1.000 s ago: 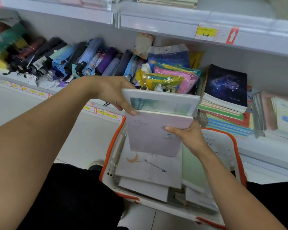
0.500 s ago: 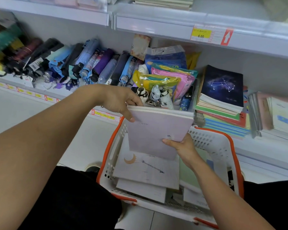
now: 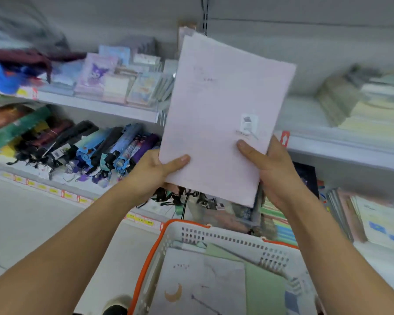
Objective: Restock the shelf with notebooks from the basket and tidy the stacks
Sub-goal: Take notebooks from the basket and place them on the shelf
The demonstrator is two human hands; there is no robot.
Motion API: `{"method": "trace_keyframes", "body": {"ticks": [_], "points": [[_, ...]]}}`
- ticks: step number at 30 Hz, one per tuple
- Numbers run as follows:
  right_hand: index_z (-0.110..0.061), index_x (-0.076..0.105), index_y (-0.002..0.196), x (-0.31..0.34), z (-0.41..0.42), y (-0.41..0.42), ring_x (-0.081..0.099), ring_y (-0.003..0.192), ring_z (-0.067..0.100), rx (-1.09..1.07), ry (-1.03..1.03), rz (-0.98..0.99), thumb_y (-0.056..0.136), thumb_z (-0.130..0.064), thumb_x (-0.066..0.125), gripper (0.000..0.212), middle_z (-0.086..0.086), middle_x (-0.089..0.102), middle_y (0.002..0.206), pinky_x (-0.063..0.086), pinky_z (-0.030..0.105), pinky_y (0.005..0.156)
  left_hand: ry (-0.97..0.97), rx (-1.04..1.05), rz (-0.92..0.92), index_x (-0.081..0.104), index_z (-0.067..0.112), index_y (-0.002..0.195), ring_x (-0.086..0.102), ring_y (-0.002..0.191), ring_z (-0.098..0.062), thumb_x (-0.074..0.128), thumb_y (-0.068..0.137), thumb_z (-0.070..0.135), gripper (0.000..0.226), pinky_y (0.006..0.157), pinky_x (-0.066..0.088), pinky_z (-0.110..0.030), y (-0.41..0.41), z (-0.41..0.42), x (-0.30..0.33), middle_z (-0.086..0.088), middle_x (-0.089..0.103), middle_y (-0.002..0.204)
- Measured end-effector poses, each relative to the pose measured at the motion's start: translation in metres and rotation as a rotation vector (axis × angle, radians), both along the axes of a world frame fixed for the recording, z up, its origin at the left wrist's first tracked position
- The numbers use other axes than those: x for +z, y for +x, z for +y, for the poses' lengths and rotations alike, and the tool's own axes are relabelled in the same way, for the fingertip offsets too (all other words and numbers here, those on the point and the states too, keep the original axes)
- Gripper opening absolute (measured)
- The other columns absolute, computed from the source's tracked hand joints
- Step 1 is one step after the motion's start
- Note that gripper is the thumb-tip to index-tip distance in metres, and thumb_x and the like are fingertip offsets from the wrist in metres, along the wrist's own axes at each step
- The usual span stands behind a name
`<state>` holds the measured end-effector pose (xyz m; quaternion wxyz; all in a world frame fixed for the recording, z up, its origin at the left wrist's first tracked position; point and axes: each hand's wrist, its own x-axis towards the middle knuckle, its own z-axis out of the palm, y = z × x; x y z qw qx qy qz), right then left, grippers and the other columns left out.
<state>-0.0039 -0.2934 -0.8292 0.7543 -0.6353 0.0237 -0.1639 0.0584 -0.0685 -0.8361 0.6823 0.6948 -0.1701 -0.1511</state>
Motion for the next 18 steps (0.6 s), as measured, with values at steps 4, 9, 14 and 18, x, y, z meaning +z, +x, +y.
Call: {"method": "trace_keyframes", "body": {"ticks": [4,9,14,18], "points": [[-0.02,0.053,0.131,0.013,0.009,-0.004,0.068,0.082,0.028,0.027,-0.015,0.089,0.099,-0.022,0.06,0.032,0.014,0.067,0.123,0.058,0.035,0.049,-0.112,0.092,0.022,0.067,0.007,0.106,0.064,0.063,-0.013,0.062,0.092,0.024,0.022,0.041,0.05,-0.025,0.004,-0.011,0.021,-0.001,0.073,0.09],[-0.011,0.058,0.127,0.06,0.008,0.03,0.067,0.066,0.016,-0.027,0.219,0.114,0.1,-0.018,0.058,0.027,0.007,0.07,0.106,0.046,0.019,0.035,-0.598,0.077,0.216,0.057,0.015,0.121,0.072,0.088,-0.022,0.046,0.095,0.048,0.044,0.063,0.061,-0.028,0.011,-0.011,0.059,-0.01,0.072,0.108],[-0.002,0.052,0.12,0.136,-0.023,0.124,0.071,0.055,0.035,0.028,0.327,0.182,0.102,-0.008,0.053,0.02,0.02,0.059,0.132,0.05,0.02,0.037,-0.561,0.12,0.228,0.054,0.011,0.129,0.07,0.101,-0.029,0.038,0.096,0.056,0.058,0.065,0.061,-0.032,0.015,-0.006,0.056,-0.015,0.071,0.112],[0.007,0.048,0.117,0.152,-0.027,0.179,0.069,0.088,0.048,0.024,0.235,0.293,0.104,-0.002,0.042,0.017,0.023,0.043,0.143,0.059,0.031,0.047,-0.479,0.185,0.234,0.057,0.012,0.125,0.071,0.097,-0.028,0.036,0.099,0.052,0.052,0.064,0.061,-0.032,0.021,-0.001,0.049,-0.013,0.073,0.107]]}}
